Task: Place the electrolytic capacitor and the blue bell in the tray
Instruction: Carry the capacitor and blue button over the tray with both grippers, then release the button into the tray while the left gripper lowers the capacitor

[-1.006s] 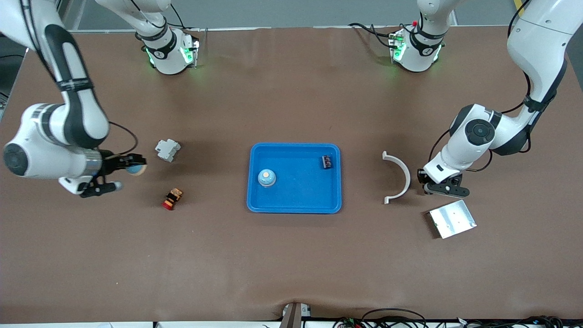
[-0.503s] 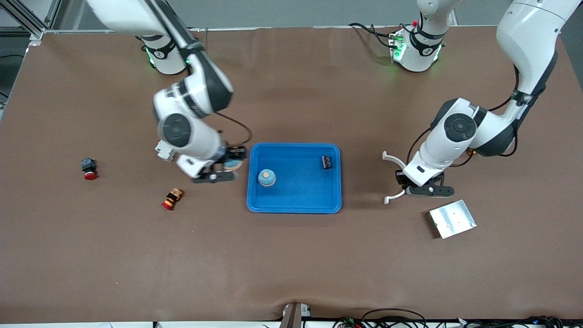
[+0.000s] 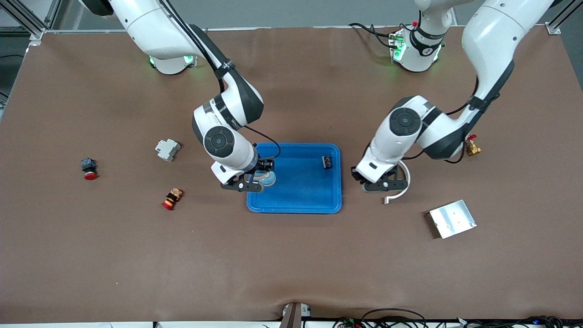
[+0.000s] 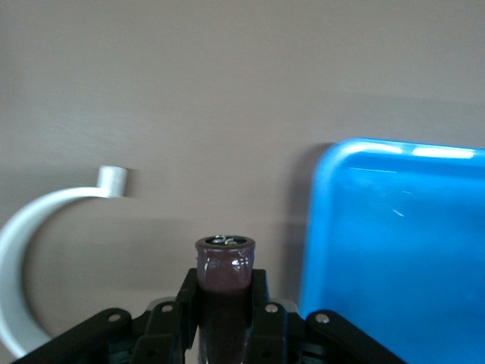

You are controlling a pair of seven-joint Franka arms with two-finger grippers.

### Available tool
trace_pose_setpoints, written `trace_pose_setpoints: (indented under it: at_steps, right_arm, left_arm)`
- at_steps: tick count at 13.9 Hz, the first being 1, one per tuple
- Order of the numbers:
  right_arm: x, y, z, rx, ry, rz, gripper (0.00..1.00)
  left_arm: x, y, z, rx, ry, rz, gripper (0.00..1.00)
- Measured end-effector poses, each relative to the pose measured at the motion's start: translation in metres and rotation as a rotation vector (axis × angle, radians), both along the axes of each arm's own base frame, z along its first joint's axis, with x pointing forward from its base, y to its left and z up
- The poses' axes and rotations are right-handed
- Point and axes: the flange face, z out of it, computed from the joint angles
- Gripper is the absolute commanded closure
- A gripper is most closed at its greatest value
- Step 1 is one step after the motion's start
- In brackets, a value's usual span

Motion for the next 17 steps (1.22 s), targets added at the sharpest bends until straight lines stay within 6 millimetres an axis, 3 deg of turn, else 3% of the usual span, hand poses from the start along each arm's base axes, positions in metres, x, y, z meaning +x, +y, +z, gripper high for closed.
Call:
trace_pose_setpoints:
  at_steps: [3,7,9,12,13,14,15,17]
  right_arm:
    - [-0.008,0.01,-0.015,-0.009,0.017,0.012,1.0]
    - [-0.026,0.033,-0.016,-0.016,0.028,0.041,1.0]
    - [-0.039,0.046,-0.02,-0.026,0.04,0.051,1.0]
    - [-0.048,0.046,-0.031,-0.044,0.063,0.058,1.0]
    - [-0.047,0.044,-0.033,-0.047,0.064,0.056,0.95]
    - [-0.047,0.043,-0.034,-0.048,0.065,0.055,0.77]
    - [-0.047,0.043,-0.035,-0.049,0.065,0.054,0.52]
    - [-0.048,0.042,-0.036,-0.052,0.069,0.054,0.3]
  left_arm:
    - [-0.002,-0.031,-0.016,-0.009,0.02,0.001,1.0]
    - [0.0,-0.069,-0.037,0.008,0.011,0.014,1.0]
    - [0.0,-0.082,-0.042,0.005,0.011,0.021,1.0]
    - [-0.001,-0.092,-0.048,-0.002,0.021,0.021,1.0]
    - [-0.002,-0.093,-0.051,-0.002,0.025,0.02,1.0]
    - [-0.002,-0.094,-0.054,-0.002,0.029,0.019,1.0]
    - [-0.002,-0.094,-0.056,-0.003,0.033,0.02,1.0]
    - [0.0,-0.095,-0.059,-0.007,0.037,0.022,1.0]
